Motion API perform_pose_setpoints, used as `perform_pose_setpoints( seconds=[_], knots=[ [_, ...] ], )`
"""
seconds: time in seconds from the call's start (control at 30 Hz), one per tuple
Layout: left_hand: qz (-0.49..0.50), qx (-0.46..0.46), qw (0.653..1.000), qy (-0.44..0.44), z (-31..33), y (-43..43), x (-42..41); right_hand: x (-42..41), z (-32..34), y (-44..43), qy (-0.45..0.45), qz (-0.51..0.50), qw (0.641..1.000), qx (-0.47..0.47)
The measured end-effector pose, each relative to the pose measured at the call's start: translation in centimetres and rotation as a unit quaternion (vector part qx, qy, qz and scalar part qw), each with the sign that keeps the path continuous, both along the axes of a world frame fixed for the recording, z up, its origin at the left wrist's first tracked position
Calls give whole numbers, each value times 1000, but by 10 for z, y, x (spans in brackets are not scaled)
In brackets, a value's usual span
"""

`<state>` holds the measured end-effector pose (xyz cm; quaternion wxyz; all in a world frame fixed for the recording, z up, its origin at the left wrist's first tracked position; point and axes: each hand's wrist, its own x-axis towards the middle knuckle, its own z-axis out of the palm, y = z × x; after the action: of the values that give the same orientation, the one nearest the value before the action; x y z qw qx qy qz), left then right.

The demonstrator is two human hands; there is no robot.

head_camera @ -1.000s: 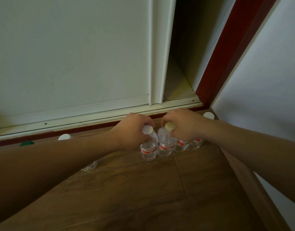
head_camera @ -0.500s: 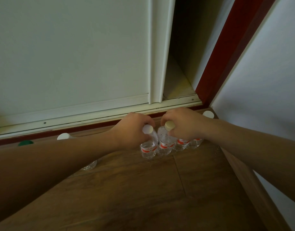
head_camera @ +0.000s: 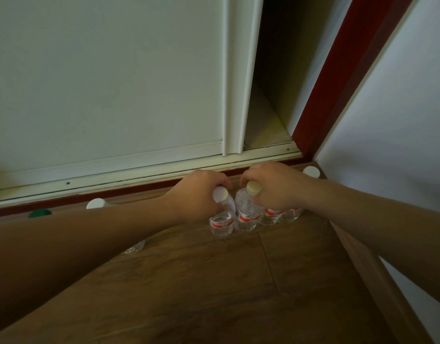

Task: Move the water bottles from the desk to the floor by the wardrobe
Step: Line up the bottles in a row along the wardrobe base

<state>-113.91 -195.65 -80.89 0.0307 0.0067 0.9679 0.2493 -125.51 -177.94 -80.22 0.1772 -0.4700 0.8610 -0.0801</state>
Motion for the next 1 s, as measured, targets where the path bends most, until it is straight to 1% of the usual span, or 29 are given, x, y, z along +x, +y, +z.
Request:
perform_pose_setpoints(
  seconds=[0.4, 1.0],
  knots=[
    [11, -12, 1000, -11, -2, -4, 0, 0, -1, -1, -2, 0, 1000, -4],
    [16, 4, 1000, -7, -5, -6, -1, 4, 4, -3, -5, 3, 1000, -6]
  ],
)
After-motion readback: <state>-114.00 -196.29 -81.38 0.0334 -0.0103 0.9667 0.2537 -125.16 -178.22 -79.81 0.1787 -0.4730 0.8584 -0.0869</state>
